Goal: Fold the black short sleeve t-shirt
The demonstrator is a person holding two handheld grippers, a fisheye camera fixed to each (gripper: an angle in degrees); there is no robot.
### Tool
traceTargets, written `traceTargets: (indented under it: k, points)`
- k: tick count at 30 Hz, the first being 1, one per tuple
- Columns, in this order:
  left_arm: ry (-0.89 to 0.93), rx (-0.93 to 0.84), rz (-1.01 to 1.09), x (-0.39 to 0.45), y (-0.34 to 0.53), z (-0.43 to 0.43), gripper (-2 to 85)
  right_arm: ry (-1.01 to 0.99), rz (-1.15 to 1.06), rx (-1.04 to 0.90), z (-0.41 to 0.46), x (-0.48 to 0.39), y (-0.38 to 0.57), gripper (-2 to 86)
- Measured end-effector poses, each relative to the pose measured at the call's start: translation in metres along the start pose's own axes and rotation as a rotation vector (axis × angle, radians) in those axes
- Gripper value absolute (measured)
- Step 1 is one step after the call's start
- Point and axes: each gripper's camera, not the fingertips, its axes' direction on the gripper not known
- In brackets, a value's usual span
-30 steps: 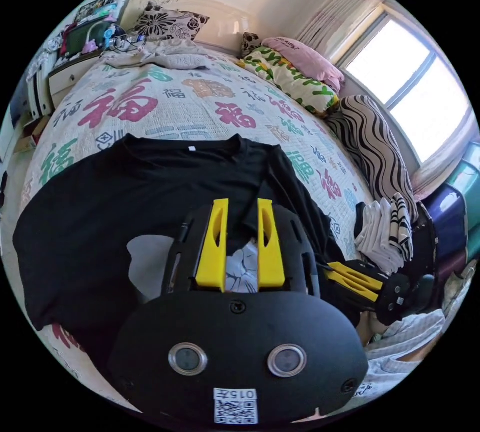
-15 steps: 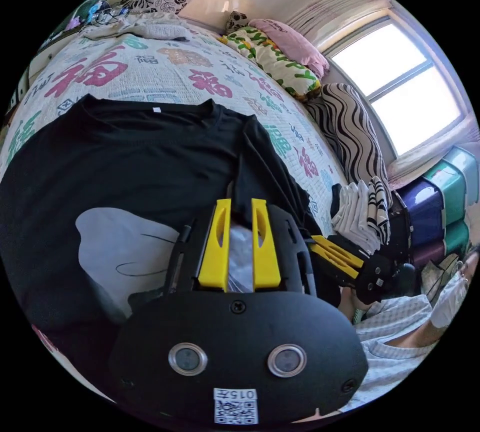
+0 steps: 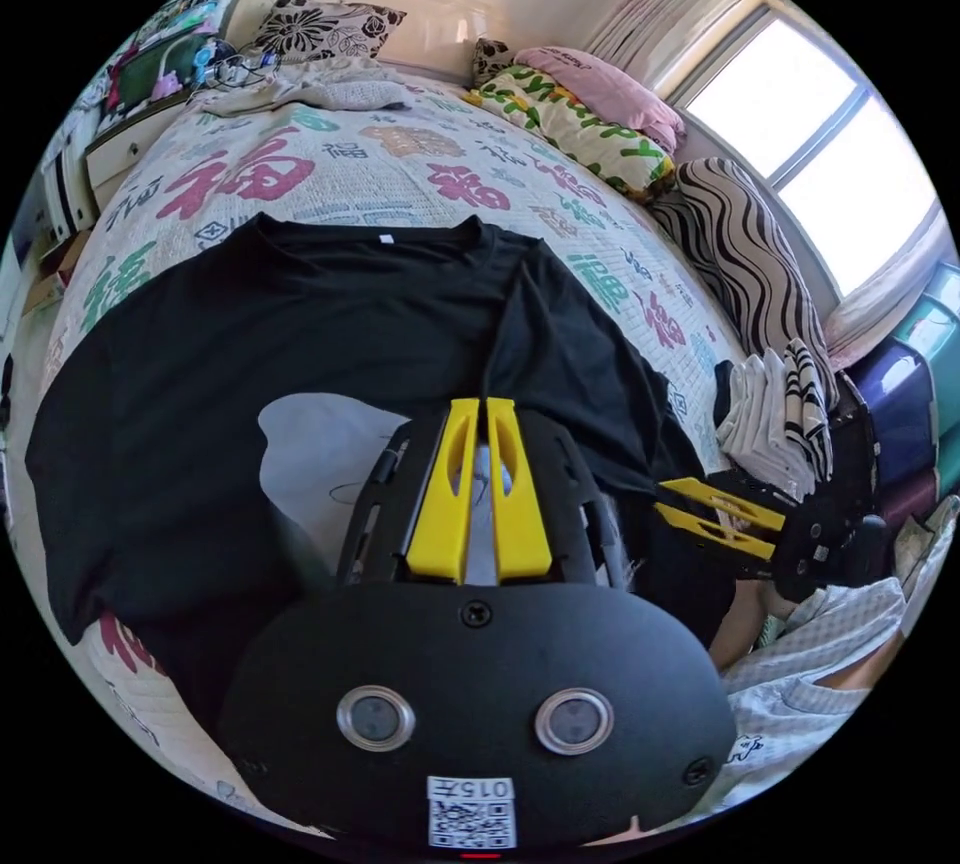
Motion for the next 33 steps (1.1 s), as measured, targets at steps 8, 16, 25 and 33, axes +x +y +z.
traceTargets:
  k: [8, 16, 25, 33]
  points:
    - [-0.004, 0.137, 0.060, 0.044, -0.034, -0.031, 6.2, -0.222, 0.345, 0.105, 0.033, 0.123, 0.014, 7.0]
    - [0.053, 0.046, 0.012, 0.080, -0.091, 0.037, 4.0, -0.104, 0.364, 0.059, 0.068, 0.126, -0.007, 2.0]
    - [0.129, 0.000, 0.122, 0.107, -0.064, -0.024, 7.6, -0.198, 0.421, 0.138, 0.065, 0.153, -0.008, 6.0]
    - [0.069, -0.107, 0.255, 0.145, 0.014, -0.058, 7.0, -0.144, 0.436, 0.075, 0.083, 0.135, -0.042, 4.4]
